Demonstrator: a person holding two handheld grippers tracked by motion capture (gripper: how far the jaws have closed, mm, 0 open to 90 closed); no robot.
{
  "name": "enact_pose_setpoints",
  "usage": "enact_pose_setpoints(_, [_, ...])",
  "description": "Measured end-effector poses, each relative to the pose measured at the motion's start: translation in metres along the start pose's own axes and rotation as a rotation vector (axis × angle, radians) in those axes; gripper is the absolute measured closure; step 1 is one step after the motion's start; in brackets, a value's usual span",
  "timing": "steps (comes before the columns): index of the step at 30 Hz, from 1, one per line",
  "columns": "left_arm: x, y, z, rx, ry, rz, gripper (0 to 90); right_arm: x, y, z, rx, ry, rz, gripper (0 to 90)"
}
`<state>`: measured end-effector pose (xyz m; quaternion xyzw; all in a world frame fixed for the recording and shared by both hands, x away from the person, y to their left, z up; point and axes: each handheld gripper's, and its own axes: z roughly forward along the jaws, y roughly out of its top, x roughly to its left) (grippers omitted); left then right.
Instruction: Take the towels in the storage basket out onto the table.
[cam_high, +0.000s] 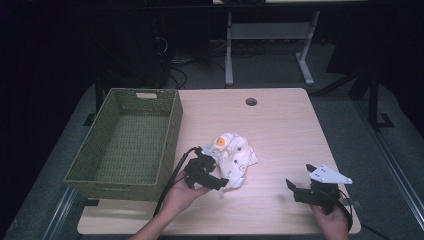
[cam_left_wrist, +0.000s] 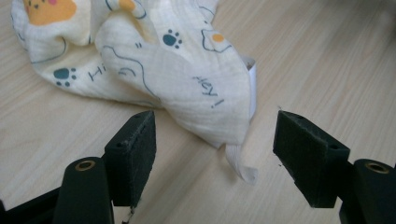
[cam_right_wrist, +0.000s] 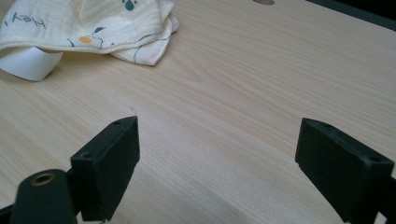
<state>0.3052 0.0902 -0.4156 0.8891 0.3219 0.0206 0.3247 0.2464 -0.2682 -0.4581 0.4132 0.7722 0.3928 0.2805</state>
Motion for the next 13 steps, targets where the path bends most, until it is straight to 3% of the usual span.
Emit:
enact_pose_setpoints(6, [-0.004,-0.018,-0.006,-0.002,0.002,0.006,29.3,0.001,0.0,0.001,0.007,0.0,0.002,13.3])
enact_pose_setpoints(12, [-0.008,-0.031,-0.008,-0.082,-0.026,-0.009,29.7,0.003,-0.001,0.0,0.002,0.002,-0.004,13.3])
enact_pose_setpoints(13, [-0.01,-0.03,-0.007,-0.058,-0.017,0.016,29.8,0.003,-0.002,0.0,-0.005,0.004,-0.004,13.4])
